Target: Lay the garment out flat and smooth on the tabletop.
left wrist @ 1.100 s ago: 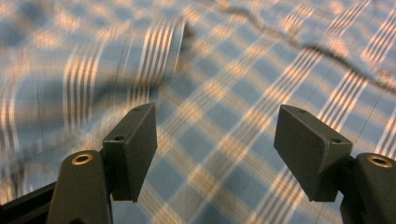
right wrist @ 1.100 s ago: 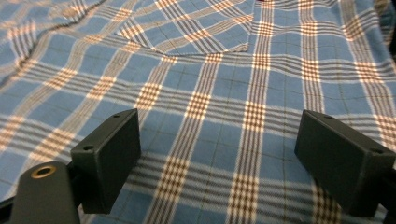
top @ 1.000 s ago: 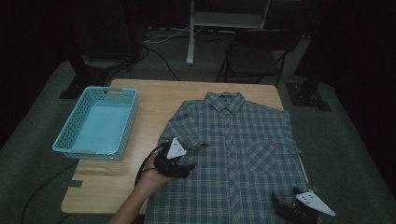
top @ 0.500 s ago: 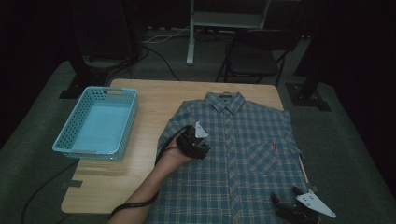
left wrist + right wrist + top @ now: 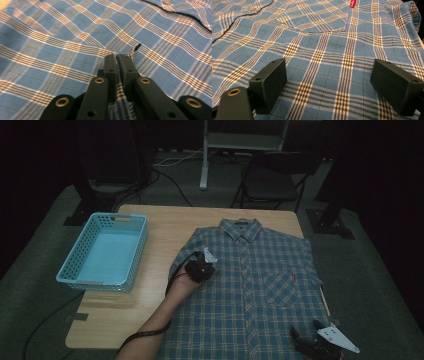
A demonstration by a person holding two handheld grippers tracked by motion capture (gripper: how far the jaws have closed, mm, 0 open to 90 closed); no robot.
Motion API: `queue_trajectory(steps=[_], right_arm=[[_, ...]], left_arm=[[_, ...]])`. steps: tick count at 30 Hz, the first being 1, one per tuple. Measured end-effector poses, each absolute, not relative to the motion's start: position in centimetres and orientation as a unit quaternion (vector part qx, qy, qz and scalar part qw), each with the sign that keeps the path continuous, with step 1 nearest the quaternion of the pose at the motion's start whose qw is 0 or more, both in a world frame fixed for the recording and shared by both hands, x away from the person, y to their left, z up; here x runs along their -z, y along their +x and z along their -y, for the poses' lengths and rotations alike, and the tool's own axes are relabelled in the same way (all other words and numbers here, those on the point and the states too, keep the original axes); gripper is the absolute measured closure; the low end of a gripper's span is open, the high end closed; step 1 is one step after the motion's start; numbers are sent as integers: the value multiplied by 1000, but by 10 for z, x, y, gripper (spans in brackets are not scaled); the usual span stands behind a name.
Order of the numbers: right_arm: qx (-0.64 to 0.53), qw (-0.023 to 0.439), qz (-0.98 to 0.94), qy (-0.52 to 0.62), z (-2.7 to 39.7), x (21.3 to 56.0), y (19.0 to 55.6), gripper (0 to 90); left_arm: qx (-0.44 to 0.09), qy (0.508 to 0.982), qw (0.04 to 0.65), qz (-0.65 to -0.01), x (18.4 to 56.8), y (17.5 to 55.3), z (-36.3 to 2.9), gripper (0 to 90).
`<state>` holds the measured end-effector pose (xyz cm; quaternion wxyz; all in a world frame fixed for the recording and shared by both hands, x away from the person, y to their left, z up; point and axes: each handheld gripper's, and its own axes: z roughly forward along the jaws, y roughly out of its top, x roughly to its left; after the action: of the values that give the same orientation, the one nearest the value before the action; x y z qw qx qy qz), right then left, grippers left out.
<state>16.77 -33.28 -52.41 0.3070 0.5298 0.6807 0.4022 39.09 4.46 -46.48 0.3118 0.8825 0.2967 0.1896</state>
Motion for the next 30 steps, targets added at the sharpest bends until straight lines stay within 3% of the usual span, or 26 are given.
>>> queue_trajectory(steps=[11, 17, 22, 24, 30], right_arm=[[-402, 307, -681, 530, 333, 524, 168, 130], [-402, 308, -679, 531, 333, 524, 168, 130], [-401, 308, -679, 532, 333, 524, 168, 131], [-402, 308, -679, 531, 333, 524, 168, 131], [-401, 308, -679, 532, 333, 524, 168, 131]], left_arm=[[-226, 836, 358, -349, 425, 404, -90, 881], [-278, 784, 373, -411, 389, 409, -144, 867], [-309, 725, 374, -490, 374, 405, -189, 672], [-317, 710, 373, -505, 371, 400, -205, 673], [-305, 683, 391, -536, 374, 386, -239, 508]])
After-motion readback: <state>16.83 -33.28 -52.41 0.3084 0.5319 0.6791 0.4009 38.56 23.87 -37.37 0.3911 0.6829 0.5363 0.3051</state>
